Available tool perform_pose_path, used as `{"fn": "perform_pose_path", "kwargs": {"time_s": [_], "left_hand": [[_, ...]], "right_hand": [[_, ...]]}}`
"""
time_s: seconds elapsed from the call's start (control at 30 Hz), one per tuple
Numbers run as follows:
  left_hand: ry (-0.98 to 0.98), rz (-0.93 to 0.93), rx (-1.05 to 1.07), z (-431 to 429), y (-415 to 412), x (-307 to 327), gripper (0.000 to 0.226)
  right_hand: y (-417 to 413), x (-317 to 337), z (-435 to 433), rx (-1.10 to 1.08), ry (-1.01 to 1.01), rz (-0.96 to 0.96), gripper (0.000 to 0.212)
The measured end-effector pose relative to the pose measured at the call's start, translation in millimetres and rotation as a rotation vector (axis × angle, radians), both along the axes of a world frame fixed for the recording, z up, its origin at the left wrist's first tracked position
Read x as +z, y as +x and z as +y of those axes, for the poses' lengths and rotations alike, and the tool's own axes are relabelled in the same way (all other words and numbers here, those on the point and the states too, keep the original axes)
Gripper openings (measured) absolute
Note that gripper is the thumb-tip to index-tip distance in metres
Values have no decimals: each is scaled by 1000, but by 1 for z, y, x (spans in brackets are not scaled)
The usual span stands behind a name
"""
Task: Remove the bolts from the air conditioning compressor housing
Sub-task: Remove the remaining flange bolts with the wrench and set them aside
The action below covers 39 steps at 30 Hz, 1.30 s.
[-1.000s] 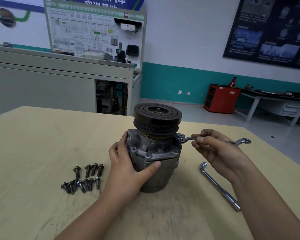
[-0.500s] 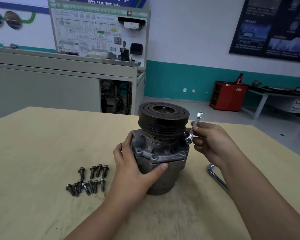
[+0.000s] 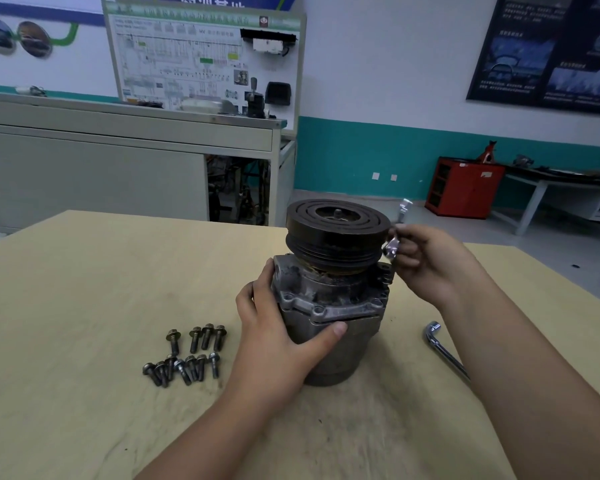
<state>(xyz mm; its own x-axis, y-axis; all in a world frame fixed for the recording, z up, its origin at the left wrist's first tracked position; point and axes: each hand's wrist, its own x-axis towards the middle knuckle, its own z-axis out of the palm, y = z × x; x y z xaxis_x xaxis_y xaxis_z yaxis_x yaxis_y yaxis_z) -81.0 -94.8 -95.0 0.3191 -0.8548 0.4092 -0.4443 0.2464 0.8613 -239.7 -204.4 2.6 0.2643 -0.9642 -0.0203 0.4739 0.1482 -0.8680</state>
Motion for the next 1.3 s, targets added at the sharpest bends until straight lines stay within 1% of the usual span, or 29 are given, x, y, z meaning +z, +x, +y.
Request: {"fn": "perform_pose_path", "kwargs": {"time_s": [0.03, 0.1, 0.17, 0.23, 0.37, 0.4, 0.53, 0.63, 0.8, 0.93, 1.0, 1.13, 1.23, 1.3], "left_hand": [[-1, 1, -2, 0, 0, 1, 111], [3, 3, -4, 1, 0, 1, 111], [12, 2, -1, 1, 1, 1, 110], [15, 3, -2, 1, 0, 1, 111], [30, 12, 5, 1, 1, 2, 118], [38, 15, 6, 1, 1, 2, 119], [41, 18, 7, 1, 1, 2, 121], [37, 19, 6, 2, 2, 2, 121], [32, 13, 6, 1, 2, 3, 122], [27, 4, 10, 2, 2, 3, 121], [27, 3, 10, 1, 2, 3, 121], [23, 7, 8, 1, 2, 3, 121], [29, 8, 9, 1, 2, 3, 121], [30, 8, 9, 1, 2, 3, 120]], "right_hand": [[-3, 1, 0, -18, 22, -107, 28], [-10, 2, 4, -84, 11, -195, 28], [-15, 2, 11, -161, -55, -183, 28], [-20, -2, 21, -267, -171, -123, 26], [-26, -10, 44, -385, -394, -107, 13], [-25, -12, 48, -411, -436, -70, 13], [-19, -19, 58, -546, -602, 163, 25], [-11, -25, 57, -591, -676, 284, 32], [-2, -38, 51, -631, -782, 475, 30], [-4, -41, 54, -667, -911, 604, 31], [-4, -43, 56, -684, -937, 668, 31], [-3, -44, 56, -699, -909, 653, 33], [-5, -43, 57, -671, -841, 630, 31], [-8, -39, 56, -599, -768, 614, 28]]}}
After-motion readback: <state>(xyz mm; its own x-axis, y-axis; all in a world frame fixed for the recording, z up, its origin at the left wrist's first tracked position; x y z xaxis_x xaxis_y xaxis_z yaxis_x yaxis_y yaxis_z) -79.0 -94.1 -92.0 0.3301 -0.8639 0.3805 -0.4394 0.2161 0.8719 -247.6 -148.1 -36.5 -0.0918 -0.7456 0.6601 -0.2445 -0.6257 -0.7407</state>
